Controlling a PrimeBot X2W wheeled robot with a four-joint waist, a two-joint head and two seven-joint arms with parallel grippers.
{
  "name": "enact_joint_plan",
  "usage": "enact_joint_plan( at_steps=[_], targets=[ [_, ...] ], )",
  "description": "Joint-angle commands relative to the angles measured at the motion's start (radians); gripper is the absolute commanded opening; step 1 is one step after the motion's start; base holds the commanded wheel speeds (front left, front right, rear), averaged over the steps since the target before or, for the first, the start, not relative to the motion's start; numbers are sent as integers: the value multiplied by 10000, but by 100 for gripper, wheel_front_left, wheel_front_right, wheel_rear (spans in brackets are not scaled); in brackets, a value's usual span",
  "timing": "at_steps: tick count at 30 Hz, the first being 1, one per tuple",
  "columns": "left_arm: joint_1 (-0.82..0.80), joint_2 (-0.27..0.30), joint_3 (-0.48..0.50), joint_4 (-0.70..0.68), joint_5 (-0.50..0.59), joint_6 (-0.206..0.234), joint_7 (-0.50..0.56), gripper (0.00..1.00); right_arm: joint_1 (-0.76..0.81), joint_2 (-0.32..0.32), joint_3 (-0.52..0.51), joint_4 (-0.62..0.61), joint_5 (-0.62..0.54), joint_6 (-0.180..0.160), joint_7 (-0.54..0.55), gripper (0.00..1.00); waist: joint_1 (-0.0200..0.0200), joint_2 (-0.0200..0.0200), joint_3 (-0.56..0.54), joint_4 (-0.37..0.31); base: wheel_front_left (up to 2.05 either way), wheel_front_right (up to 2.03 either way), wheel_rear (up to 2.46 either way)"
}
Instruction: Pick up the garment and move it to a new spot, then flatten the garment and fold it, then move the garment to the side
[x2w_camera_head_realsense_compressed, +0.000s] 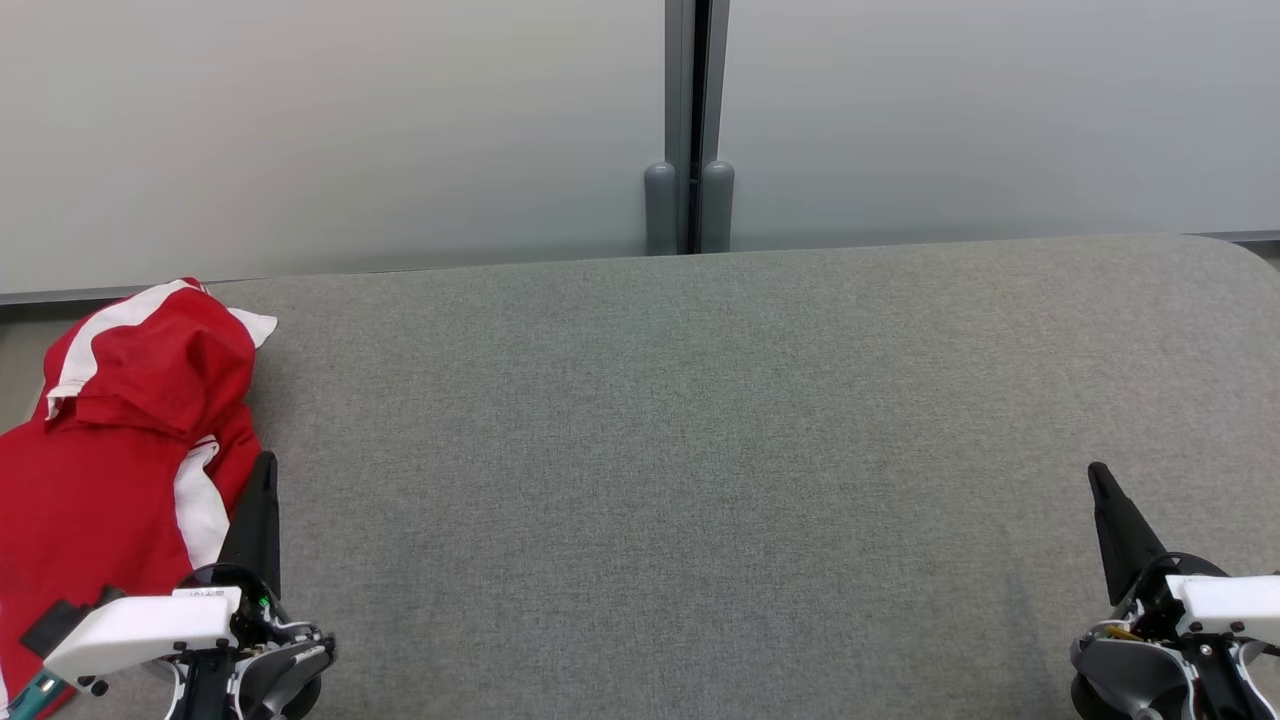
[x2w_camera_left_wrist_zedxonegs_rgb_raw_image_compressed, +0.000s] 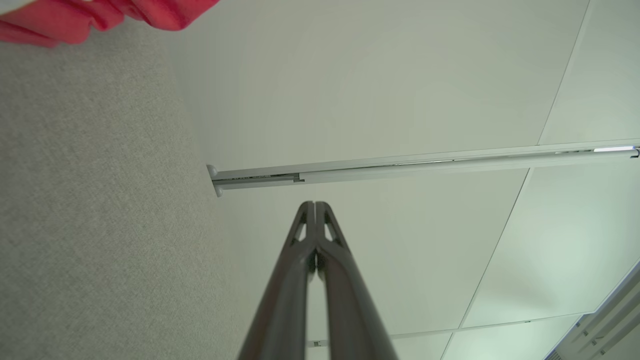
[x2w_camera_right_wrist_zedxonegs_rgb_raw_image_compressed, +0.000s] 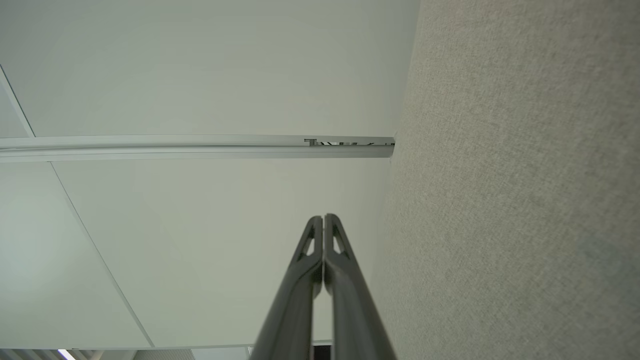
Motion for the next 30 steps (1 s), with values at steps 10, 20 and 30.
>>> enact_joint_plan(
  at_steps=[10, 20, 30],
  targets=[
    [-117, 55, 21, 0, -12, -42, 23, 0, -51, -92, -9, 20, 23, 4, 28, 0, 0, -1, 0, 0, 0, 0, 0],
    [-117, 55, 21, 0, -11, -42, 23, 0, -51, -92, -9, 20, 23, 4, 28, 0, 0, -1, 0, 0, 0, 0, 0],
    [-117, 56, 21, 0, -11, -42, 23, 0, -51, -92, -9, 20, 23, 4, 28, 0, 0, -1, 0, 0, 0, 0, 0]
  ],
)
